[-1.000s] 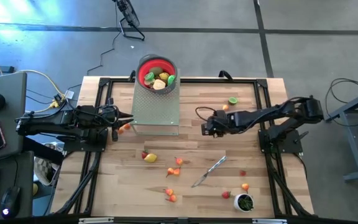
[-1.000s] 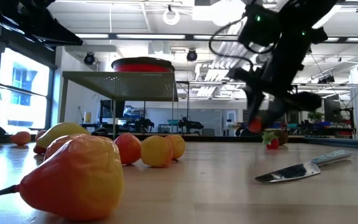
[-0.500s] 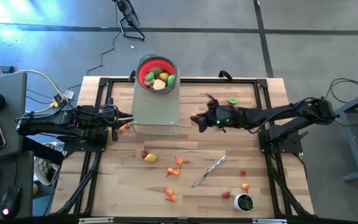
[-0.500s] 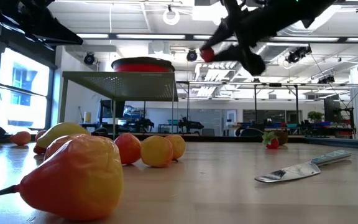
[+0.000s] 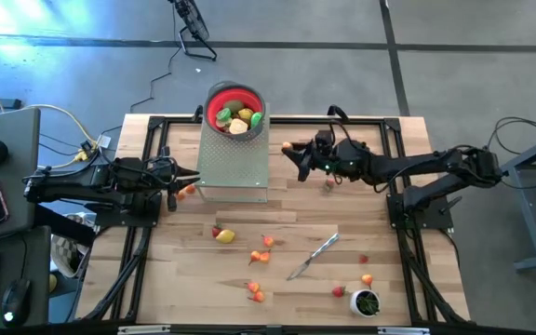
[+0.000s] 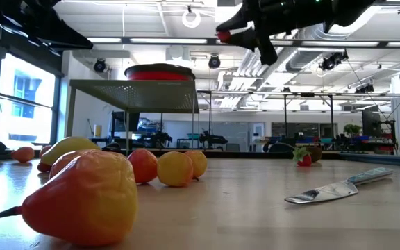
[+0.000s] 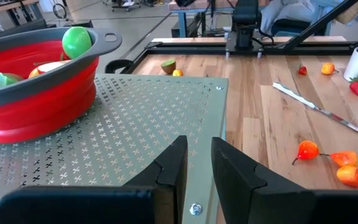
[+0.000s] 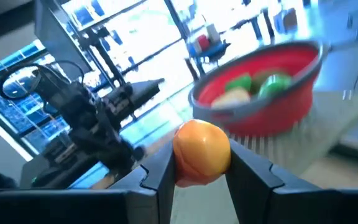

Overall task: Pick & Place Fruit
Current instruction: Put the orange pear into the red strainer on the shelf

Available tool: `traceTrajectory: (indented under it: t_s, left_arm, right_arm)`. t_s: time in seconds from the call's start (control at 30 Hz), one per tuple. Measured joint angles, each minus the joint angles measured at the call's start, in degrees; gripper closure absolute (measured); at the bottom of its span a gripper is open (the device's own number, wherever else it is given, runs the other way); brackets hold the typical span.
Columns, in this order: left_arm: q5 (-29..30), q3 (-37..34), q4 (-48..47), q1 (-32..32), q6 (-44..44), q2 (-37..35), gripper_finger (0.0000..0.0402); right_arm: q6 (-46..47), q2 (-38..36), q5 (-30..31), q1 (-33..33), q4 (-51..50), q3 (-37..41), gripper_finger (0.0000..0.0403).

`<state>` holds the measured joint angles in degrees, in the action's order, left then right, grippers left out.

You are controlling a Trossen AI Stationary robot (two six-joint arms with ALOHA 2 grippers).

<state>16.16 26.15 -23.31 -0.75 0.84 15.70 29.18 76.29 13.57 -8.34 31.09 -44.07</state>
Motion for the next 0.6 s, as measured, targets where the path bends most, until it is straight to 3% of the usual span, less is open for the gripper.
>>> traceTrajectory:
  t_s: [0.23,0.47,0.6]
  left_arm:
    - [0.0,0.0,0.9,0.0,-1.3,0.0,0.0334]
    - [0.0,0.0,1.7,0.0,-1.3,0.0,0.0334]
    - [0.0,0.0,3.7,0.0,-0.8,0.0,0.0334]
  right_arm:
    - [-11.1,0.0,3.0,-0.8,5.3,0.0,0.0288]
    - [-11.5,1.1,3.1,-2.9,6.9,0.0,0.0288]
    - [-11.5,4.0,0.2,-4.8,10.9,-0.4,0.0288]
